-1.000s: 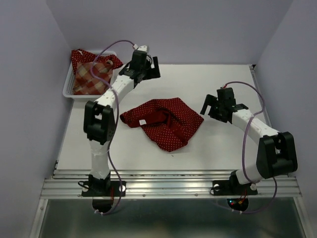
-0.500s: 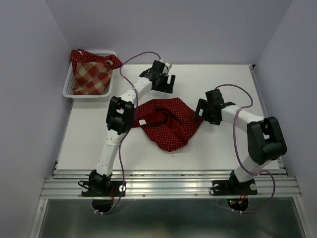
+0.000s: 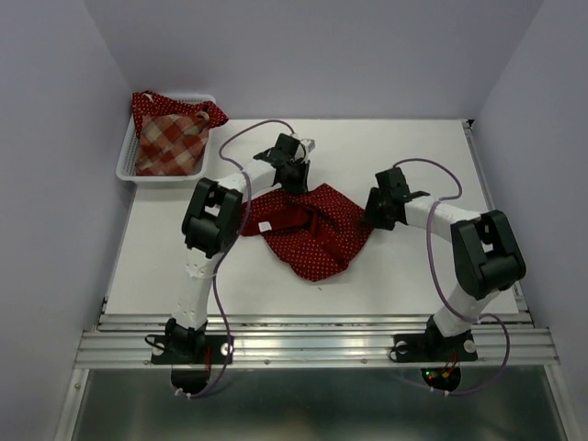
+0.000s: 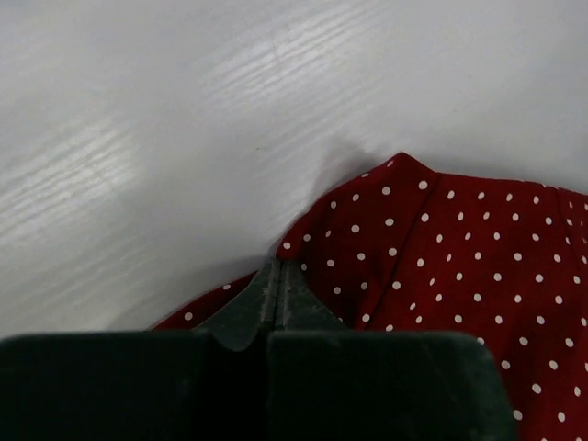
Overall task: Fold and stack the skirts
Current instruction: Flatten the skirt out
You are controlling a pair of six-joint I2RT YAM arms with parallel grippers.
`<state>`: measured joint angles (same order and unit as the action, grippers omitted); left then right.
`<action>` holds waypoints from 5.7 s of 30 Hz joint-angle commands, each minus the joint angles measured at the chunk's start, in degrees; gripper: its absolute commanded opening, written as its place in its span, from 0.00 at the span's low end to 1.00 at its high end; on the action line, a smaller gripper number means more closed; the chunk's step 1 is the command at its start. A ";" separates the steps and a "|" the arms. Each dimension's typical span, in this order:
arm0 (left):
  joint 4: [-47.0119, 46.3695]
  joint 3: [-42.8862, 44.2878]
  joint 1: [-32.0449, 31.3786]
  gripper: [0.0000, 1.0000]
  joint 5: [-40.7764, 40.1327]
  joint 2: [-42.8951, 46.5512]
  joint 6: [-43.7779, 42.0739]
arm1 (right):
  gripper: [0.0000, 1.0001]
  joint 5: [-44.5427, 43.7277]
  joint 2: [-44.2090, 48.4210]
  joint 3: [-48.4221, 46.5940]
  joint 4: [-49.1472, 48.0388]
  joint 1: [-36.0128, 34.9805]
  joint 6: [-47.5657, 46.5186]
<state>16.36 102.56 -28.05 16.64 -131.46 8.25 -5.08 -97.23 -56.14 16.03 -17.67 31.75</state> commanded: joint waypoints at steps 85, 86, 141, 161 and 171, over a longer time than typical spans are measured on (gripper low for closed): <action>9.31 -60.98 -7.10 0.99 -24.20 64.75 38.41 | 1.00 7.47 21.47 2.78 6.56 -25.89 -12.95; 8.87 -61.60 -7.10 0.99 -24.29 64.84 38.68 | 1.00 7.02 21.12 3.40 6.29 -27.14 -12.59; 25.77 -53.62 -6.31 0.99 -46.97 87.96 54.45 | 1.00 -5.18 32.37 1.22 20.53 -38.77 -2.39; 1.04 1.22 0.63 0.99 -13.22 15.90 6.35 | 1.00 10.79 -0.05 -19.00 7.26 7.83 -11.80; 6.49 13.09 1.07 0.93 -5.66 -1.24 2.38 | 1.00 14.05 -6.83 -20.68 6.38 10.02 -13.20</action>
<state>20.40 111.26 -27.24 6.35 -130.47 13.47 7.77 -103.63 -74.22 24.84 -8.16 20.23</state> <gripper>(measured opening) 0.963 0.995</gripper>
